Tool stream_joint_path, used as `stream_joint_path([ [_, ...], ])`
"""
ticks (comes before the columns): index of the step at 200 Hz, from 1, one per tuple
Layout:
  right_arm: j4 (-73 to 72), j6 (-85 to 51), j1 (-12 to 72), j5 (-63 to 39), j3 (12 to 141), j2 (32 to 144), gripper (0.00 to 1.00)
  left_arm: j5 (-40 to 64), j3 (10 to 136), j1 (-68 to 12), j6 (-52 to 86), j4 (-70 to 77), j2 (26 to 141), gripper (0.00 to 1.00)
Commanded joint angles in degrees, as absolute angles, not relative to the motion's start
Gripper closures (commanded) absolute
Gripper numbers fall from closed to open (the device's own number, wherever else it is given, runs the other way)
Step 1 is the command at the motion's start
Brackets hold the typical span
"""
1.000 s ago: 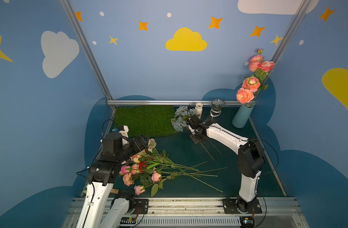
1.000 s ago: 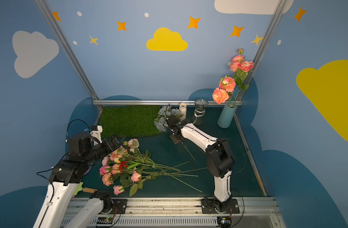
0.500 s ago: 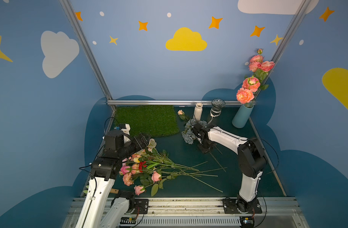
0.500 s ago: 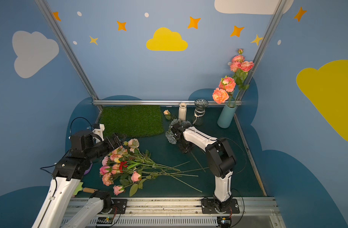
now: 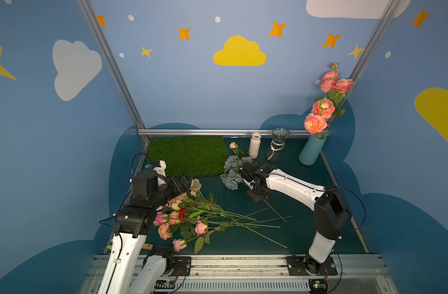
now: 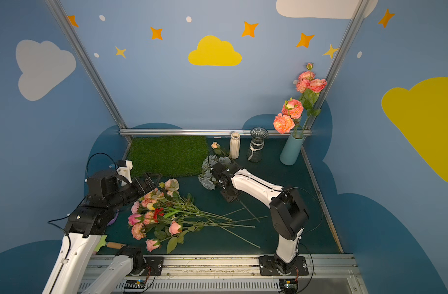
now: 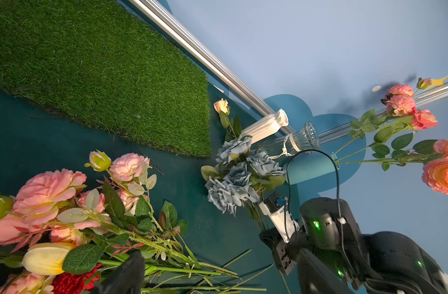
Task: Place the pink flowers into the vase
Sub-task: Place the flower at the center of the board.
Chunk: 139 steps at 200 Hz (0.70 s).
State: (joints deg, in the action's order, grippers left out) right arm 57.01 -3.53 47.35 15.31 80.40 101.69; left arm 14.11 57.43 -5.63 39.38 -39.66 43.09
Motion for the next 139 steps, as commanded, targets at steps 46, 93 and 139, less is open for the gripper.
stream_joint_path([
  [46, 55.9, 3.6, 47.1, 6.4, 85.3, 104.5, 1.0, 11.8, 59.0, -5.4, 38.8, -40.1, 42.9, 0.06],
  [93, 59.0, 7.5, 46.6, 6.8, 89.3, 110.9, 1.0, 10.9, 59.2, -5.5, 38.4, -40.3, 43.1, 0.07],
  [139, 59.5, 5.3, 45.1, 17.9, 90.1, 111.3, 0.78, 9.7, 59.5, -5.4, 38.1, -40.9, 43.8, 0.03],
])
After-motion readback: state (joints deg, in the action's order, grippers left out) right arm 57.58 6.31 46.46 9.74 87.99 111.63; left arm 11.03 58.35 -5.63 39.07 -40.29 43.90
